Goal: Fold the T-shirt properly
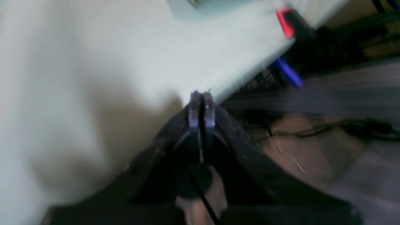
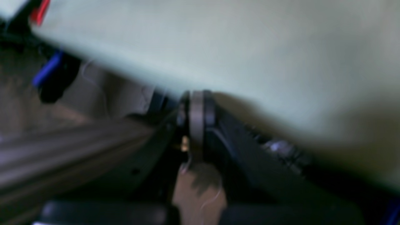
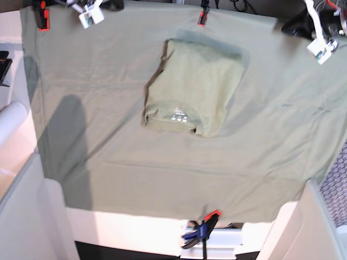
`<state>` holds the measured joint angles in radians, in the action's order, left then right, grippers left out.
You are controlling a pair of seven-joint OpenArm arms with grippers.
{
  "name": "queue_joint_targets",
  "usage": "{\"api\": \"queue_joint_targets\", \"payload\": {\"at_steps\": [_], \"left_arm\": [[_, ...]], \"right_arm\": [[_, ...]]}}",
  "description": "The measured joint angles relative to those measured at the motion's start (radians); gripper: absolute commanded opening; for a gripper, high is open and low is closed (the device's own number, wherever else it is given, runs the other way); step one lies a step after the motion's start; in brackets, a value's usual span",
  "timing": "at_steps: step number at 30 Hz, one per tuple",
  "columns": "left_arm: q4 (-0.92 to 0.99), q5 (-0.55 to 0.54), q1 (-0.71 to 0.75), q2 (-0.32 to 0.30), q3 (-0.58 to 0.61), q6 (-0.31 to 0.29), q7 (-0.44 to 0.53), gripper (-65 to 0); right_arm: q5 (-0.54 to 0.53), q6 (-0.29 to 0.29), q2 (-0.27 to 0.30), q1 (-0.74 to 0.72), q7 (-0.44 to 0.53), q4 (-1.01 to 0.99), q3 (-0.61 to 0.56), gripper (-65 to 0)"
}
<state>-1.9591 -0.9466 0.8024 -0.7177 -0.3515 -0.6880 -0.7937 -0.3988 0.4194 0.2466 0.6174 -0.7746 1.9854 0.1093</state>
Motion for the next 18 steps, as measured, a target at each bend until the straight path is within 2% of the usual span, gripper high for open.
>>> {"api": "queue_joint_targets", "payload": {"at_steps": [3,6,11,14,16,18], "left_arm": [[0.004,0.056,0.111,0.036,0.002,0.000,-0.009,-65.0],[0.006,0.099,0.209,0.040,0.022,0.001,0.000,-65.0],[0.150,0.285,0.250,0.040,0.171,0.003,0.008,-65.0],[0.298,0.402,0.187,0.061,0.299,0.149,0.016,-65.0],[0.404,0.489,0.106,0.085,0.379,0.228,0.011,-65.0],[0.521,0.531,0.010,0.111,0.447,0.288,0.003,-65.0]], "right_arm": [[0.000,0.000,0.000,0.082,0.000,0.000,0.000,-65.0],[-0.001,0.000,0.000,0.163,0.001,-0.004,0.000,-65.0],[-0.004,0.000,0.000,0.246,0.011,-0.099,-0.018,-65.0],[-0.004,-0.005,0.000,0.243,0.011,-0.211,-0.043,-65.0],[-0.003,-0.006,0.000,0.216,0.014,-0.298,-0.063,-65.0],[0.005,-0.006,0.001,0.170,0.018,-0.395,-0.092,-65.0]]}}
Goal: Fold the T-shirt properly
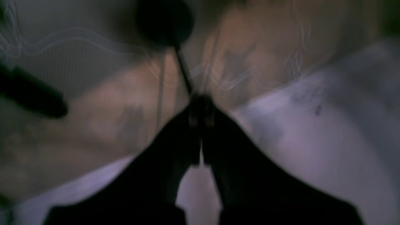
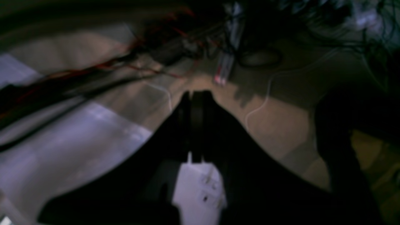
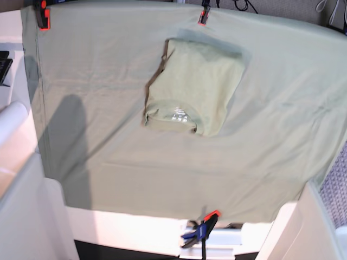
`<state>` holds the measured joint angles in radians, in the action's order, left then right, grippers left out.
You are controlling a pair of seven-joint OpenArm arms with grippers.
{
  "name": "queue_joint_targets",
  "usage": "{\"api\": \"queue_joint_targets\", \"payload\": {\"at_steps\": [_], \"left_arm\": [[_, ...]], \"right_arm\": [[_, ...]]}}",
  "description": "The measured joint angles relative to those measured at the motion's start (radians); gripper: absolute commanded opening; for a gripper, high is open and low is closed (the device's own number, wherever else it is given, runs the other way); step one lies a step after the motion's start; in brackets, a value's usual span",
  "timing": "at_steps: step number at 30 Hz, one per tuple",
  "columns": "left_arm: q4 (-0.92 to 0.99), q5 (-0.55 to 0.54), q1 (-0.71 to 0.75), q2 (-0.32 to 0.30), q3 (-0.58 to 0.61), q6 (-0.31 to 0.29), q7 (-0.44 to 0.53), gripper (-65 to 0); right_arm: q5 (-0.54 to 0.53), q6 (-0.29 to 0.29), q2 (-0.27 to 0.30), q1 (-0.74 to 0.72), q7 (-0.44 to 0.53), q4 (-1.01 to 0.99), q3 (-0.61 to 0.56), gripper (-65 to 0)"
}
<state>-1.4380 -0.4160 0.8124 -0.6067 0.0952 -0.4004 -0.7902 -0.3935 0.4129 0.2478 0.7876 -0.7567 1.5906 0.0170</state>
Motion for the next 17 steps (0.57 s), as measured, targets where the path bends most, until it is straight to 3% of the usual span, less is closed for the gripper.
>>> {"api": "queue_joint_targets", "payload": {"at_steps": [4,10,17], "left_arm": [[0.267,0.023,-0.184,0.061,0.134,0.000,-0.050,-65.0],[0.658,0.040,-0.445,0.160,0.284,0.000,0.065,-65.0],[0.840,0.049,-0.641,0.295,0.381,0.037,0.111,-65.0]], "right_arm": [[0.049,-0.009,-0.002,-0.116,-0.001,-0.220,-0.074,-65.0],[0.130,-0.076,-0.029,-0.330,-0.004,-0.581,-0.126,-65.0],[0.129,-0.077,-0.049,-0.505,-0.003,-0.793,-0.126,-65.0]]}}
